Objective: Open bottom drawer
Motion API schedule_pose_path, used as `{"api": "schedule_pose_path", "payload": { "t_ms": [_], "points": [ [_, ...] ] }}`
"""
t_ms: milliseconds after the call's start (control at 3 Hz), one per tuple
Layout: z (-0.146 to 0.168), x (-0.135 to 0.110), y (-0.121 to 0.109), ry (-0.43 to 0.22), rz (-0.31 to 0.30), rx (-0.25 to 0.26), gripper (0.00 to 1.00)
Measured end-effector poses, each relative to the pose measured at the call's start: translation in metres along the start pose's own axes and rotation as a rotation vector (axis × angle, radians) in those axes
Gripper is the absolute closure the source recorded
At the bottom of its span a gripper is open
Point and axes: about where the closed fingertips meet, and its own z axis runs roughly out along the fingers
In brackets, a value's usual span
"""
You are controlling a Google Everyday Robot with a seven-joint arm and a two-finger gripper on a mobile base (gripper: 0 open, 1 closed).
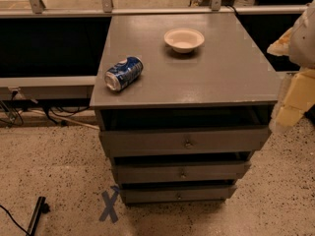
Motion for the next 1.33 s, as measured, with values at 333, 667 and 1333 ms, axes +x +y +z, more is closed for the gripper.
{"api": "schedule_pose_path", "payload": {
  "t_ms": [333, 667, 1333],
  "points": [
    [0.000, 0.000, 0.000, 0.000, 0.000, 0.000, 0.00],
    [0.019, 0.004, 0.008, -0.056, 0.024, 0.003, 0.00],
    [0.102, -0.028, 0.099, -0.352, -0.040, -0.025, 0.00]
  ]
}}
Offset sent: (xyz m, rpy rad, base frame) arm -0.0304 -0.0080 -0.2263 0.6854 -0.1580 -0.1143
